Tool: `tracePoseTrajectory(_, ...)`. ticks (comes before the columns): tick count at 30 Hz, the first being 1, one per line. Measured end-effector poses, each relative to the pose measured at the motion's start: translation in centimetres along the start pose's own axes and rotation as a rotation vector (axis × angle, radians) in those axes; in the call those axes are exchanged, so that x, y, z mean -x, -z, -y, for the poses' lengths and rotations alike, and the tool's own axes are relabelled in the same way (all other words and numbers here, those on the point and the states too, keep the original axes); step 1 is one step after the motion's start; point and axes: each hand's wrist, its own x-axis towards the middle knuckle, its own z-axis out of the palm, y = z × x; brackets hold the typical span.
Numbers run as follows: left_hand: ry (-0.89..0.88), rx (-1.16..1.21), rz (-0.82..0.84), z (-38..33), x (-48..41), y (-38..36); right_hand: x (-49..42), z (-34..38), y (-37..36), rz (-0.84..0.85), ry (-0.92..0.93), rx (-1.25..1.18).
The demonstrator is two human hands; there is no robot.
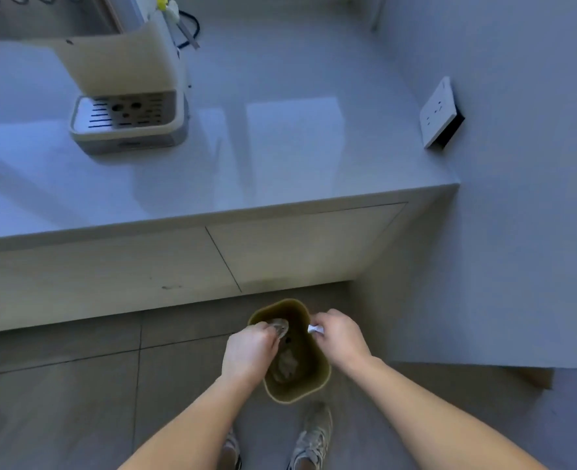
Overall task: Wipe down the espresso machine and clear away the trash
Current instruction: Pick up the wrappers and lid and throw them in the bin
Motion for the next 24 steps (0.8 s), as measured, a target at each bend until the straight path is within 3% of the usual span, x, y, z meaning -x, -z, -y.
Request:
tracePoseTrajectory(12,0.020,-0.042,0.117,2.5,-1.3,-11.2,-3.1,-5.5,-10.2,0.070,-0.014,0.068)
tracePoseTrajectory(17,-0.021,-0.061,0.159,2.4,-2.5,-13.5,-4.3,-6.3,-12.0,0.079,-0.038,0.078)
tracePoseTrajectory(24,0.070,-0.073,0.238,2.2,-3.7,-15.0,-5.5,-7.4,-13.6,0.111,-0.063,0.084)
